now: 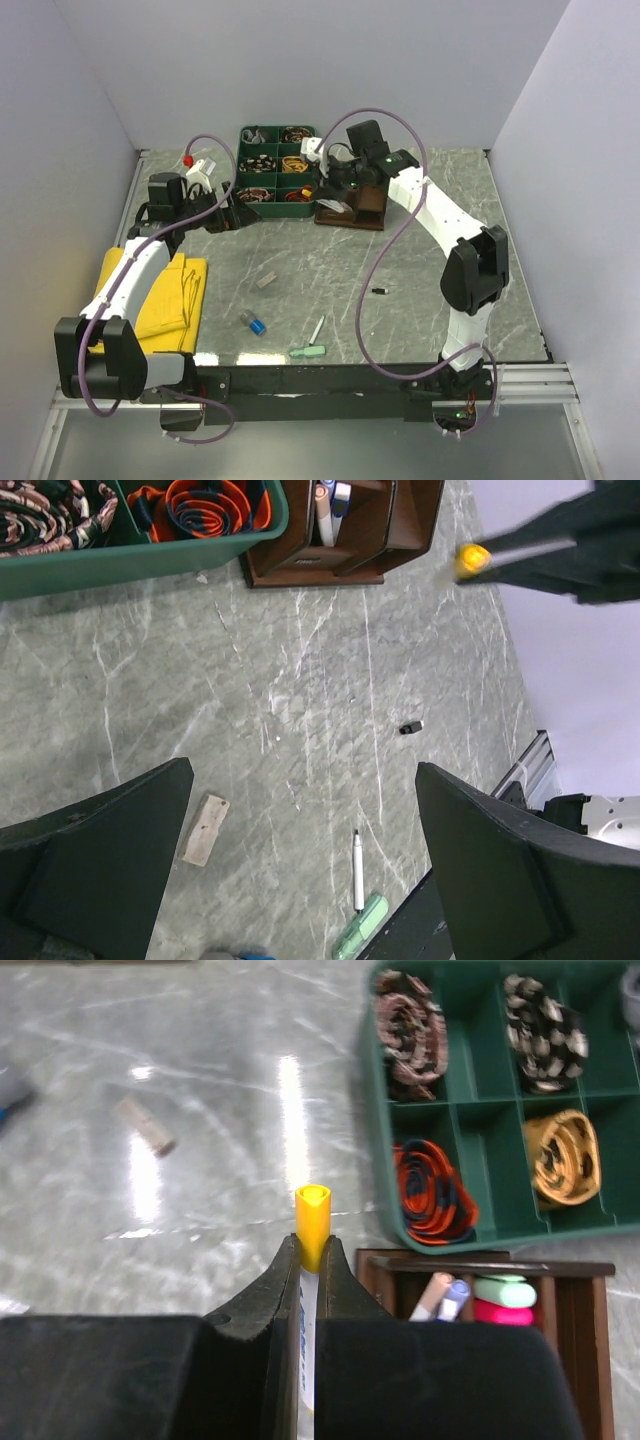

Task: Sort the stationery into containers
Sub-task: Pick up the pen from the center of the board, then place the pen in the storage box.

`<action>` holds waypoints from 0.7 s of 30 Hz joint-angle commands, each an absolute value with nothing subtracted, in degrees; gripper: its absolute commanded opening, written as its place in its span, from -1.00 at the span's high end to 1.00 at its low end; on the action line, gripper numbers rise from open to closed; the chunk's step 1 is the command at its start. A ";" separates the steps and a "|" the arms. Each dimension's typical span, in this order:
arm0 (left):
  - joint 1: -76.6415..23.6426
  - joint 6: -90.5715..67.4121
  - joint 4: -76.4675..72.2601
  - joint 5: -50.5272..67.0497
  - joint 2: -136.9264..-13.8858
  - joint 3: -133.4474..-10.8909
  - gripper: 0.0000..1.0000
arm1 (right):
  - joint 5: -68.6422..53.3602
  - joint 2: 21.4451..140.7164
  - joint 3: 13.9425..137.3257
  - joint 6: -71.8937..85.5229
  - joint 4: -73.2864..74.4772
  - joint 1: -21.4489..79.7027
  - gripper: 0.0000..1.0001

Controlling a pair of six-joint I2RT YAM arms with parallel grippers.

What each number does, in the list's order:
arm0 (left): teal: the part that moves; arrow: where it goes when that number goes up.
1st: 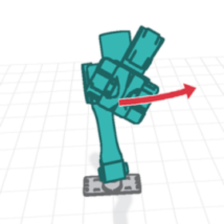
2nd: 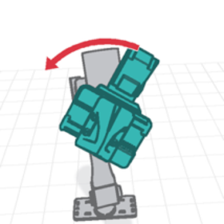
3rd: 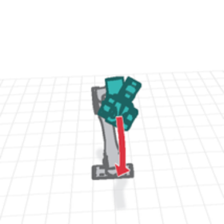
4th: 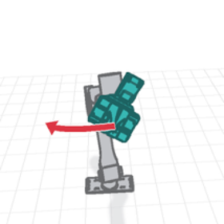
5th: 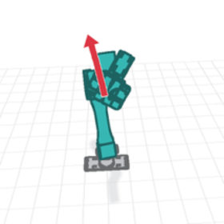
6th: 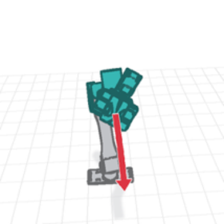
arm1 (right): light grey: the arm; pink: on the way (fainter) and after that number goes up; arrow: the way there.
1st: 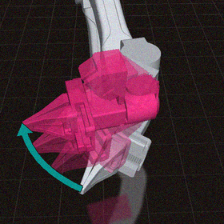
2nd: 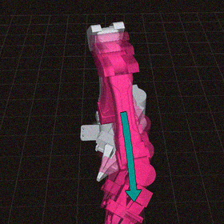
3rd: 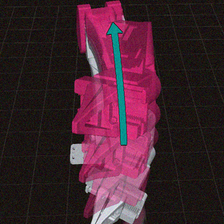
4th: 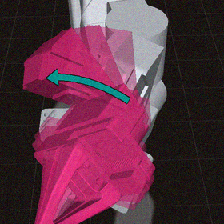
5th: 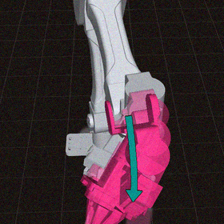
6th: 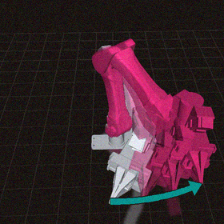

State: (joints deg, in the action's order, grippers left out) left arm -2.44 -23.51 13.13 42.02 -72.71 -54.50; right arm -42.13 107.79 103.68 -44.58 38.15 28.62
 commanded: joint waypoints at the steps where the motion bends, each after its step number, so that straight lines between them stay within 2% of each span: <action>1: -2.20 -23.29 11.16 43.07 -73.04 -57.83 -0.99 | -43.24 108.28 99.32 -38.24 22.95 25.93 1.00; 9: -2.20 -20.74 13.27 42.28 -75.06 -59.50 -0.99 | -44.39 110.21 95.19 -34.54 9.59 21.80 1.00; 21: -2.20 -19.69 12.92 41.66 -79.27 -61.61 -0.99 | -45.70 114.61 94.75 -34.98 5.19 20.21 1.00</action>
State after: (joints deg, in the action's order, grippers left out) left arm -2.44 -21.61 14.09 41.95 -78.54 -58.37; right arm -43.77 113.43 95.22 -35.62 9.78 20.60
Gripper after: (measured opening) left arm 0.995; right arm 0.055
